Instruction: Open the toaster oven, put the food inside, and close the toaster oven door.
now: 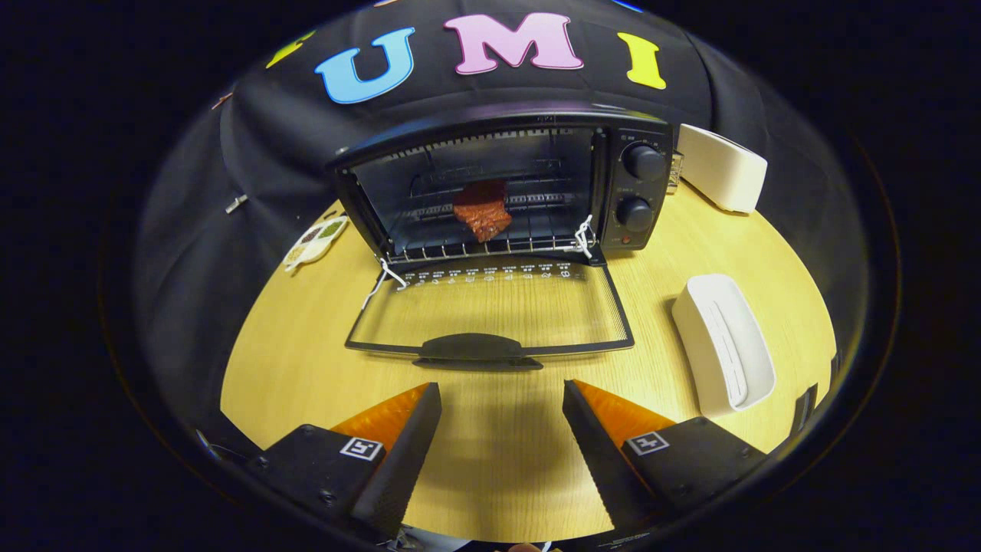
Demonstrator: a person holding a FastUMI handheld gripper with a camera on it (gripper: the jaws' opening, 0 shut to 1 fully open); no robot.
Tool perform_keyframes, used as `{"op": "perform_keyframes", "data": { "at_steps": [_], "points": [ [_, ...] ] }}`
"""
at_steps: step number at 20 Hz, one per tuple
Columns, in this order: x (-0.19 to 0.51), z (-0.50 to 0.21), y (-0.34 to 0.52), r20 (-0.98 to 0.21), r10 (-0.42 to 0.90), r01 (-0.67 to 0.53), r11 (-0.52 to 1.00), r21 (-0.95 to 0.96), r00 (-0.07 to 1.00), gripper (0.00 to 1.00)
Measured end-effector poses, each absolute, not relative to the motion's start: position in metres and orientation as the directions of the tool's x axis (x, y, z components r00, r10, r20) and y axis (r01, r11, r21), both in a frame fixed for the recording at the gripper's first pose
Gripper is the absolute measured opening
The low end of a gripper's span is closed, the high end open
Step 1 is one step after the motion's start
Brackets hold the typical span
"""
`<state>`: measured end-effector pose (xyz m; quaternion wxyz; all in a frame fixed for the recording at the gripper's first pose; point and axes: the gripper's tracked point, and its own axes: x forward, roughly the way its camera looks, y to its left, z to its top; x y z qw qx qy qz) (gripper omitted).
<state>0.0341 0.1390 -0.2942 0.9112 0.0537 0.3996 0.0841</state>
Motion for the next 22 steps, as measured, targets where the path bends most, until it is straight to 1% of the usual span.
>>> {"op": "perform_keyframes", "data": {
  "at_steps": [10, 11, 16, 22],
  "points": [
    [0.058, -0.337, 0.149, -0.789, 0.091, -0.051, 0.996, 0.075, 0.608, 0.99],
    [0.063, -0.337, 0.148, -0.785, 0.077, -0.044, 0.997, 0.063, 0.615, 0.99],
    [0.059, -0.335, 0.154, -0.781, 0.095, -0.076, 0.995, 0.060, 0.618, 0.99],
    [0.059, -0.312, 0.154, -0.763, 0.115, -0.118, 0.992, 0.052, 0.636, 0.99]
  ]
}}
